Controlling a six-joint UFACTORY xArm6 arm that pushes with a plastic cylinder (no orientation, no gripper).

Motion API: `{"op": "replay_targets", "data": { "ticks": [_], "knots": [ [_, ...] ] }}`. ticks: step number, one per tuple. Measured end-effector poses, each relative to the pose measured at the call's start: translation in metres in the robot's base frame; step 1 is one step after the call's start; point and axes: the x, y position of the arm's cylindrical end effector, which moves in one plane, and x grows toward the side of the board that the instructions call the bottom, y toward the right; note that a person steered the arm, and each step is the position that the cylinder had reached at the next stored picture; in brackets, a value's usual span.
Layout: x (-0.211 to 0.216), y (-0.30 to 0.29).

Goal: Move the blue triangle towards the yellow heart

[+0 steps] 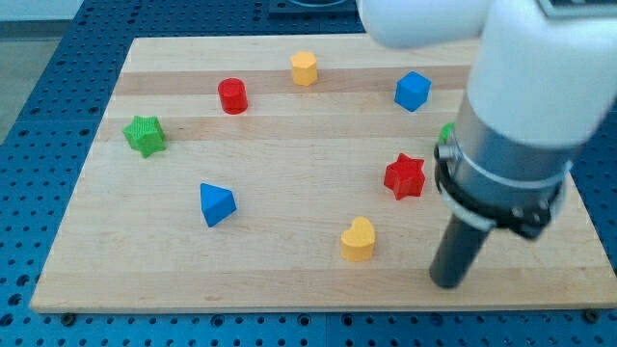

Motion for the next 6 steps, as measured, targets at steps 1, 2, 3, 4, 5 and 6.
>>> {"op": "replay_targets", "data": {
  "ticks": [1, 2, 3, 4, 5, 6],
  "knots": [
    [-0.018, -0.064],
    [-0.023, -0.113],
    [-0.012, -0.142],
    [-0.032, -0.265],
    [-0.072, -0.297],
    [-0.102, -0.295]
  ]
}}
